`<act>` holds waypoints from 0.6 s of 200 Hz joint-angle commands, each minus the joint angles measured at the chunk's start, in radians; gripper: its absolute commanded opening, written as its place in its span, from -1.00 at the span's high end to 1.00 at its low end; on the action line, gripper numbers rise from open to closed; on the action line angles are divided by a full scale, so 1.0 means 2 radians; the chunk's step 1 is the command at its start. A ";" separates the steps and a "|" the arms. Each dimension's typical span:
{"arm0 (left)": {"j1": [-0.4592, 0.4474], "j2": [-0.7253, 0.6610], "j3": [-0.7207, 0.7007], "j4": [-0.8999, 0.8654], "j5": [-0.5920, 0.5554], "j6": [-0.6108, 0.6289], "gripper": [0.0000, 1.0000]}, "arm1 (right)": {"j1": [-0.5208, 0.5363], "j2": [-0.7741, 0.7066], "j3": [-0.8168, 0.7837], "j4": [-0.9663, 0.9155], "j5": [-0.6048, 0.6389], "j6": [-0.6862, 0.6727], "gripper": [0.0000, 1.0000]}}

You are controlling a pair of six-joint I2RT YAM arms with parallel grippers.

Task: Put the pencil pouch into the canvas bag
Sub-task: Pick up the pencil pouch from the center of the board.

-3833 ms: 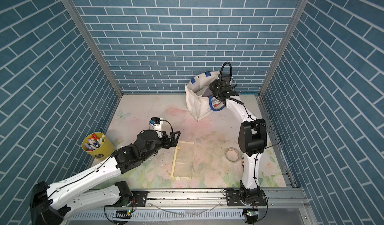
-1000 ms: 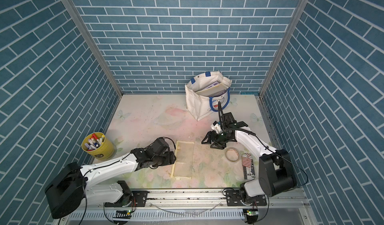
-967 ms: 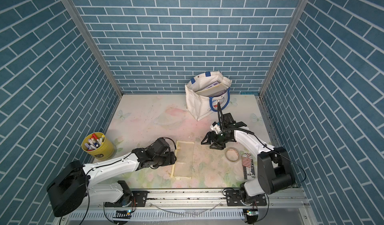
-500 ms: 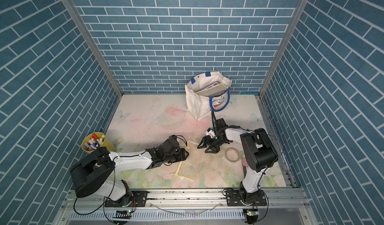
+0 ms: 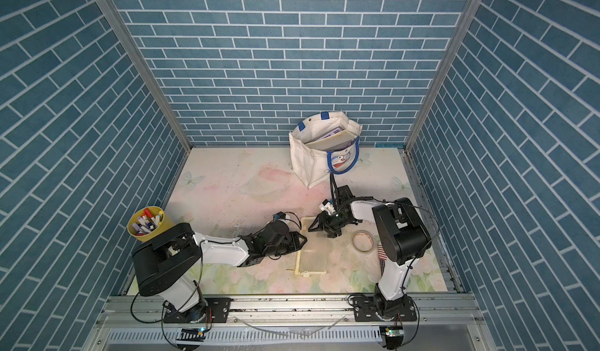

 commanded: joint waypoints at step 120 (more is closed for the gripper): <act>-0.002 -0.254 0.046 -0.337 -0.172 0.157 -0.99 | -0.019 -0.067 0.362 -0.168 0.040 0.030 1.00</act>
